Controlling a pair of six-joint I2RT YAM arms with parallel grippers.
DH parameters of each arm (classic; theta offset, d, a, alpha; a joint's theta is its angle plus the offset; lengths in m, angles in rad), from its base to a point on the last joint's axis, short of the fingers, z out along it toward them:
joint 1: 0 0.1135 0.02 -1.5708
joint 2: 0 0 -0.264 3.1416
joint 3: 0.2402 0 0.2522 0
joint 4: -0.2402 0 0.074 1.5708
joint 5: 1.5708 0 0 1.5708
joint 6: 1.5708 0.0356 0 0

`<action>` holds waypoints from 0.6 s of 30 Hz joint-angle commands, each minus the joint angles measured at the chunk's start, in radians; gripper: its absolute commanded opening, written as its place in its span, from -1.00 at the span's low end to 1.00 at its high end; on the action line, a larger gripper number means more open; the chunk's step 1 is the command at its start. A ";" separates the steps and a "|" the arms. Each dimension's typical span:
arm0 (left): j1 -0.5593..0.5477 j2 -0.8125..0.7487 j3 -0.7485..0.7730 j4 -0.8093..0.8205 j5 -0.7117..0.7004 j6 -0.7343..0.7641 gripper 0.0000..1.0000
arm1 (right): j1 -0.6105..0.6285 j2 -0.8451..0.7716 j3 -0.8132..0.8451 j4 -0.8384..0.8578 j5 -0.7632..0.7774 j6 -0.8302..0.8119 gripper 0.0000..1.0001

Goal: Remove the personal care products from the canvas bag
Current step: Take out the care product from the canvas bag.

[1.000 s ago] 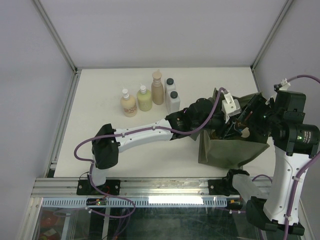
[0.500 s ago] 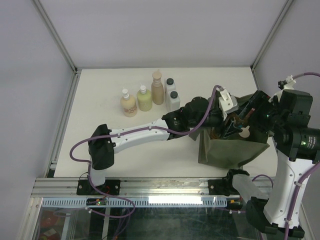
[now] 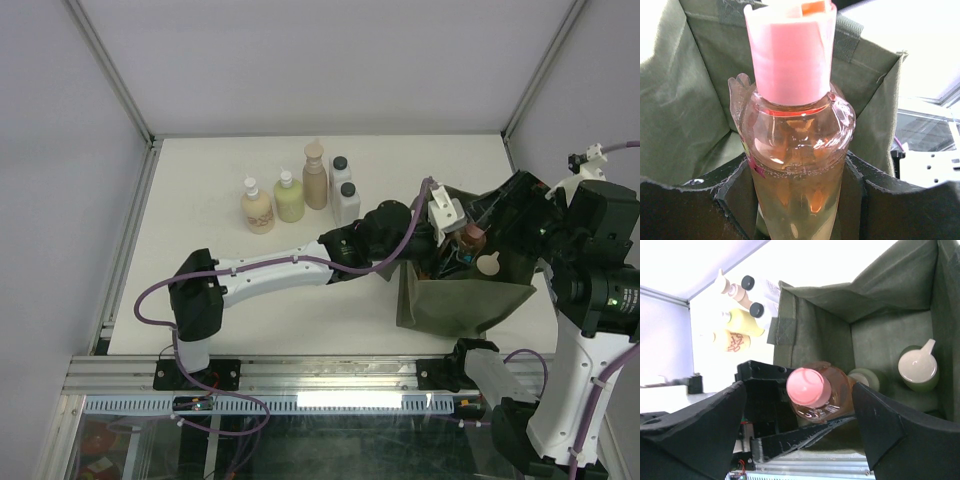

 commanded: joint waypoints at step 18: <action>-0.011 -0.266 0.123 0.169 -0.205 0.017 -0.95 | 0.007 0.035 0.123 0.121 0.079 0.017 0.87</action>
